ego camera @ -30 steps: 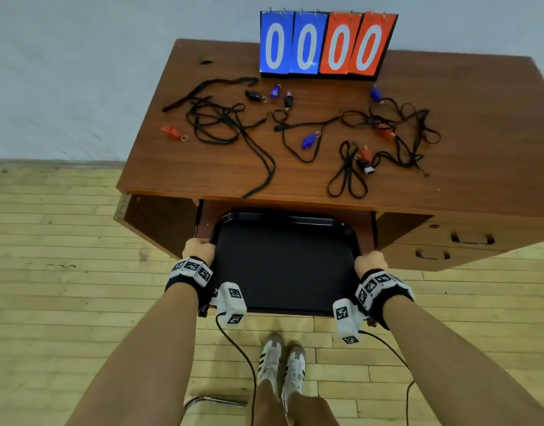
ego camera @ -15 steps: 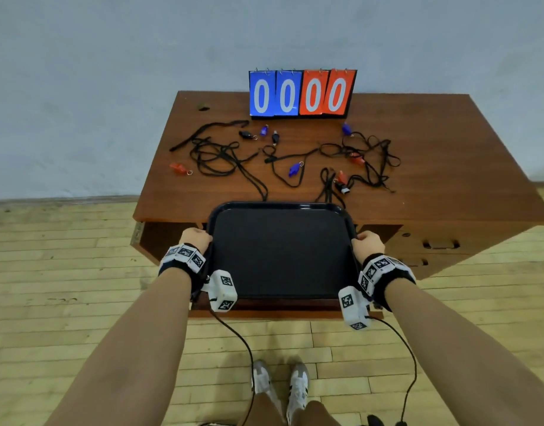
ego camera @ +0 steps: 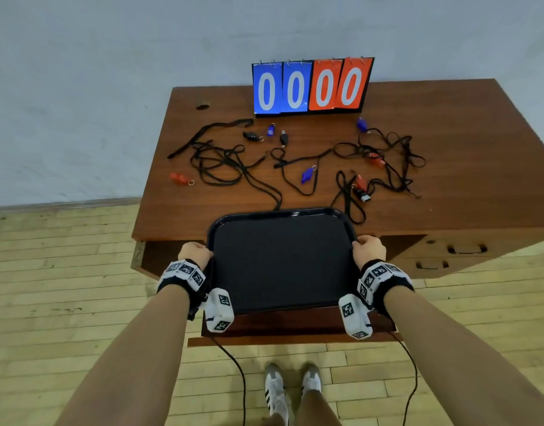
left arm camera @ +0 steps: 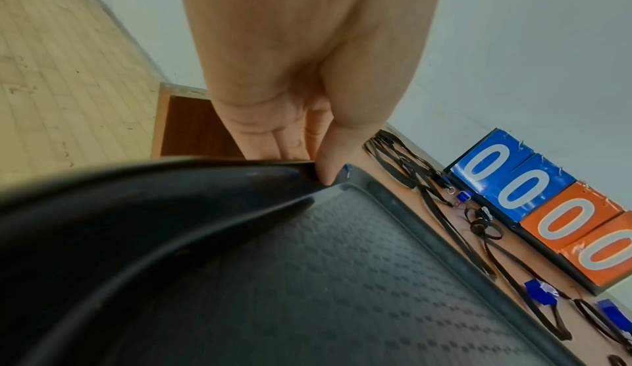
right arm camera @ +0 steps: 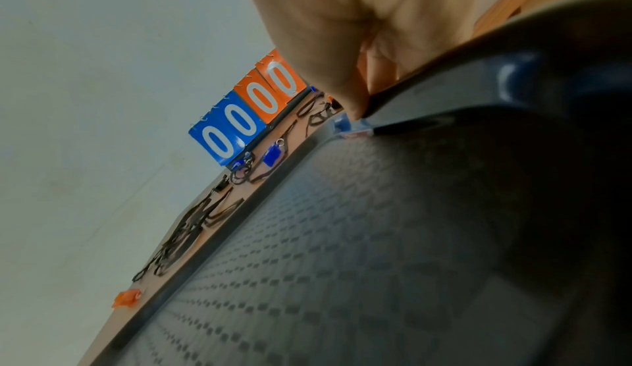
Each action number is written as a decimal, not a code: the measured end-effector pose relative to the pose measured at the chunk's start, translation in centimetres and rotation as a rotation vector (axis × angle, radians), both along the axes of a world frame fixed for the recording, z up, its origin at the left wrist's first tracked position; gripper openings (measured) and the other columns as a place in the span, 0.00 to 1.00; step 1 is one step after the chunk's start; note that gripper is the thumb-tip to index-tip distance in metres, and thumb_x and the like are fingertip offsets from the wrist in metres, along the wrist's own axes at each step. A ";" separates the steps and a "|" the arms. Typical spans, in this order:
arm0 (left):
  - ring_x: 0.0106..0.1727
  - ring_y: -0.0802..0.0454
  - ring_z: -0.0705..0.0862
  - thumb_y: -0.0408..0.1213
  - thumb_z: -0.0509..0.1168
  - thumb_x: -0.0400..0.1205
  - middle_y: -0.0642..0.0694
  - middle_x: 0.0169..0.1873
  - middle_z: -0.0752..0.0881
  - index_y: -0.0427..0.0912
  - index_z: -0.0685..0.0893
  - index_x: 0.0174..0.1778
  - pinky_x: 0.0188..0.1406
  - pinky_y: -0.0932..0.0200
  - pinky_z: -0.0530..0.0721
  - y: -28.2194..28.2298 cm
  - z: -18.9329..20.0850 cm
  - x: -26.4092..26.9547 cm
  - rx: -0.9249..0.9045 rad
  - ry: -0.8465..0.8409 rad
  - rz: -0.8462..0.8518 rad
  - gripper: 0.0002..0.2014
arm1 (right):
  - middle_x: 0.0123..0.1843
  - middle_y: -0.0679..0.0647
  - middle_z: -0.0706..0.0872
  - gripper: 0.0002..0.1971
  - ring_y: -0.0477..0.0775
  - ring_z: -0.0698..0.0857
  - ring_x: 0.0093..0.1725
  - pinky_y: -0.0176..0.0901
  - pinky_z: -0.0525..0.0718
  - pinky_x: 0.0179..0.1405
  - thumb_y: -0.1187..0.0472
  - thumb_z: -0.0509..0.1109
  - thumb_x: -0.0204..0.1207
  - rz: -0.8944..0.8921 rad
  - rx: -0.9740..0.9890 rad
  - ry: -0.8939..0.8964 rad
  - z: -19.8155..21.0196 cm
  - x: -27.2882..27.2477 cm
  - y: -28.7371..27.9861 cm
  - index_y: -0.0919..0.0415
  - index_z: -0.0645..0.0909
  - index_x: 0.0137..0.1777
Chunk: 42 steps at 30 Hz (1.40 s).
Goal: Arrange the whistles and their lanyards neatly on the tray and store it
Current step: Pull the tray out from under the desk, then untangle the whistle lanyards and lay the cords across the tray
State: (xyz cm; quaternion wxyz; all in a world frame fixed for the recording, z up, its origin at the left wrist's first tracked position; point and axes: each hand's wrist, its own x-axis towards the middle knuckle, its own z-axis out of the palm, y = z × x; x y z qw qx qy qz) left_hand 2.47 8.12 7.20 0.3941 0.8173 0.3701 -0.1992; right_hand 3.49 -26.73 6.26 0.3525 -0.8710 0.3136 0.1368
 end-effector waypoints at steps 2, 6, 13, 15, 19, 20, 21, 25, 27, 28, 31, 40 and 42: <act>0.56 0.35 0.84 0.31 0.68 0.78 0.35 0.47 0.86 0.35 0.85 0.43 0.57 0.47 0.83 -0.1 0.1 1.4 0.014 -0.015 0.003 0.03 | 0.64 0.66 0.84 0.15 0.68 0.80 0.65 0.50 0.77 0.63 0.64 0.62 0.82 -0.027 0.013 0.003 -0.3 1.2 0.1 0.68 0.81 0.66; 0.60 0.36 0.82 0.32 0.68 0.78 0.35 0.56 0.85 0.35 0.85 0.58 0.58 0.52 0.79 -0.1 -0.2 4.8 0.052 -0.041 0.037 0.13 | 0.63 0.68 0.84 0.15 0.69 0.80 0.65 0.50 0.78 0.62 0.64 0.62 0.82 -0.020 0.017 0.012 -0.3 4.8 0.2 0.68 0.82 0.65; 0.52 0.36 0.83 0.31 0.64 0.80 0.36 0.49 0.85 0.39 0.87 0.48 0.48 0.55 0.77 -0.6 -0.7 11.5 0.100 -0.034 0.010 0.07 | 0.63 0.67 0.84 0.16 0.67 0.80 0.65 0.48 0.78 0.61 0.62 0.63 0.82 0.052 -0.015 0.048 -1.2 12.3 0.0 0.67 0.82 0.65; 0.51 0.36 0.82 0.30 0.63 0.80 0.35 0.54 0.85 0.40 0.86 0.49 0.47 0.56 0.77 -0.9 -0.7 13.1 0.116 -0.029 0.001 0.08 | 0.64 0.68 0.83 0.16 0.68 0.80 0.65 0.51 0.78 0.63 0.62 0.63 0.82 0.055 -0.024 0.053 -1.2 14.1 -0.1 0.67 0.81 0.65; 0.50 0.35 0.82 0.29 0.60 0.77 0.35 0.52 0.87 0.43 0.86 0.44 0.49 0.53 0.80 -1.7 -1.0 16.2 0.159 -0.040 -0.032 0.10 | 0.63 0.69 0.83 0.15 0.71 0.80 0.63 0.56 0.79 0.62 0.61 0.62 0.82 0.088 -0.093 0.080 -0.8 17.1 -0.2 0.68 0.80 0.64; 0.47 0.36 0.81 0.29 0.59 0.77 0.35 0.51 0.87 0.44 0.85 0.42 0.49 0.52 0.80 -1.9 -1.1 16.9 0.169 -0.040 -0.034 0.10 | 0.61 0.68 0.83 0.14 0.71 0.81 0.61 0.57 0.80 0.62 0.59 0.62 0.82 0.104 -0.116 0.088 -0.8 17.7 -0.3 0.67 0.81 0.61; 0.47 0.36 0.81 0.28 0.58 0.77 0.35 0.52 0.86 0.43 0.84 0.42 0.48 0.53 0.80 -2.1 -1.1 17.5 0.176 -0.032 -0.030 0.10 | 0.60 0.67 0.84 0.13 0.71 0.81 0.60 0.58 0.80 0.61 0.58 0.62 0.81 0.129 -0.138 0.096 -0.9 18.2 -0.5 0.66 0.81 0.58; 0.54 0.34 0.82 0.31 0.59 0.77 0.35 0.56 0.84 0.39 0.84 0.56 0.48 0.52 0.78 -2.3 -1.8 18.8 0.189 0.005 -0.037 0.13 | 0.56 0.65 0.85 0.13 0.69 0.83 0.57 0.52 0.79 0.51 0.55 0.63 0.81 0.222 -0.177 0.127 -1.2 19.7 -1.0 0.64 0.80 0.55; 0.54 0.35 0.82 0.32 0.60 0.78 0.35 0.55 0.84 0.38 0.82 0.56 0.46 0.53 0.77 -2.2 -2.1 19.0 0.205 0.006 -0.064 0.12 | 0.54 0.64 0.85 0.12 0.68 0.84 0.55 0.50 0.79 0.46 0.54 0.64 0.81 0.251 -0.201 0.138 -1.3 20.3 -1.1 0.63 0.79 0.51; 0.52 0.35 0.82 0.33 0.61 0.78 0.35 0.54 0.84 0.39 0.82 0.56 0.45 0.53 0.77 -2.1 -2.2 19.1 0.215 0.000 -0.077 0.12 | 0.53 0.64 0.85 0.12 0.68 0.84 0.54 0.49 0.79 0.45 0.53 0.64 0.81 0.263 -0.211 0.145 -1.3 20.5 -1.1 0.63 0.78 0.48; 0.47 0.38 0.82 0.35 0.62 0.79 0.37 0.52 0.84 0.41 0.82 0.55 0.42 0.54 0.77 -1.7 -2.0 19.3 0.227 0.011 -0.117 0.10 | 0.53 0.64 0.86 0.13 0.67 0.84 0.52 0.49 0.78 0.44 0.52 0.64 0.80 0.283 -0.229 0.191 -1.3 20.9 -1.2 0.63 0.78 0.49; 0.61 0.41 0.80 0.39 0.60 0.81 0.40 0.63 0.79 0.42 0.79 0.63 0.56 0.50 0.80 0.3 -0.1 23.1 0.247 -0.157 -0.238 0.15 | 0.64 0.65 0.75 0.16 0.68 0.73 0.65 0.57 0.75 0.63 0.58 0.67 0.77 0.347 -0.232 -0.094 1.5 23.6 2.4 0.65 0.75 0.62; 0.62 0.42 0.80 0.38 0.61 0.81 0.41 0.61 0.81 0.43 0.80 0.62 0.59 0.49 0.80 0.5 0.1 24.8 0.210 -0.228 -0.307 0.13 | 0.61 0.63 0.78 0.13 0.66 0.74 0.64 0.56 0.76 0.64 0.58 0.66 0.78 0.457 -0.147 -0.183 2.4 25.5 4.3 0.62 0.78 0.60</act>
